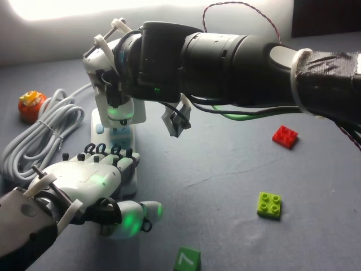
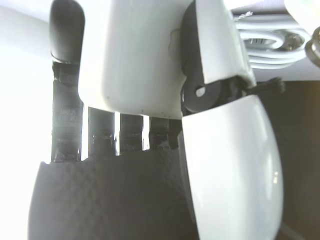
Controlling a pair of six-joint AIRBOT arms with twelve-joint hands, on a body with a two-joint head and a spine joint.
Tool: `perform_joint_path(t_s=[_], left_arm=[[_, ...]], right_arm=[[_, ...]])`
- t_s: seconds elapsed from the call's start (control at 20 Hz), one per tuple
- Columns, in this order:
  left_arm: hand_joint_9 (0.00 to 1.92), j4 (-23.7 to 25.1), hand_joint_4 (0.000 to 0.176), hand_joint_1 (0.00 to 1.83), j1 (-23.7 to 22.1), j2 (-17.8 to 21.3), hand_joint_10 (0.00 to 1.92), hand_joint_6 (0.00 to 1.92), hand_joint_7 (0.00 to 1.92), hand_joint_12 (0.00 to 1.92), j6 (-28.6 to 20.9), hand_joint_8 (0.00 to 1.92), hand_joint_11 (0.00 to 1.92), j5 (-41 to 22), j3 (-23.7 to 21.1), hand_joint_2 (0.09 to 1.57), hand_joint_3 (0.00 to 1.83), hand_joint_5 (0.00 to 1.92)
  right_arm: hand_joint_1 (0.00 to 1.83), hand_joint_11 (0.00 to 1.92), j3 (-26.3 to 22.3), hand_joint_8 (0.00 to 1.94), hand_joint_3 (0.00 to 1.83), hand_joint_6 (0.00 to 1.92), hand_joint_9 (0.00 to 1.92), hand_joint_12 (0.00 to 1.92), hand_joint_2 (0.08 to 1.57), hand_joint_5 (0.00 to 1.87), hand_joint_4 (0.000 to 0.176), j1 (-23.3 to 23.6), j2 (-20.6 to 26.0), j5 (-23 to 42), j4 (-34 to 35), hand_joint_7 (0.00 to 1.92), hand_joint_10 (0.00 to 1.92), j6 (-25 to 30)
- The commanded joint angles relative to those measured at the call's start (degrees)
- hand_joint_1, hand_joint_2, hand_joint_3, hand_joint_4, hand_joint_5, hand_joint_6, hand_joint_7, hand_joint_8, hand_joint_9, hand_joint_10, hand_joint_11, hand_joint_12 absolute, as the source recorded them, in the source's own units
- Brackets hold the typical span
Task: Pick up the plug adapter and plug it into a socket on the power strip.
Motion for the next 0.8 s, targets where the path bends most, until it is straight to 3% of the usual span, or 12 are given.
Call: perform_joint_path(t_s=[0.0,0.35,0.5,0.75], left_arm=[[0.04,0.5,0.0,0.0,0.3,-1.3,0.01,0.0,0.07,0.02,-0.3,0.0,0.01,7.2,-0.5,1.29,0.0,0.07],[0.06,0.4,0.0,0.0,0.3,-1.0,0.01,0.01,0.08,0.01,-0.3,0.01,0.03,8.8,-0.5,1.3,0.0,0.09],[0.05,-3.5,0.0,0.0,0.0,-0.1,0.01,0.01,0.07,0.01,2.8,0.01,0.03,9.6,-0.4,1.3,0.0,0.09],[0.03,-3.5,0.0,0.0,0.2,1.2,0.0,0.0,0.05,0.0,2.9,0.0,0.0,10.3,-0.7,1.3,0.0,0.05]], right_arm=[[1.38,0.81,0.2,0.87,0.0,0.98,0.99,1.16,1.09,0.94,0.0,0.0,0.0,3.1,-2.2,1.04,1.09,-0.2],[1.38,0.83,-0.8,0.87,0.0,0.98,1.0,1.14,1.09,0.94,0.0,-2.0,-0.5,1.6,-2.2,1.04,1.07,-1.3],[1.38,0.83,-2.5,0.83,0.0,0.98,1.01,1.12,1.08,0.94,0.0,-2.6,-0.4,1.3,-2.2,1.05,1.05,-1.7],[1.38,0.84,-3.9,0.88,0.0,0.96,1.01,1.13,1.09,0.95,0.0,-3.0,-0.2,0.7,-2.2,1.04,1.06,-2.2]])
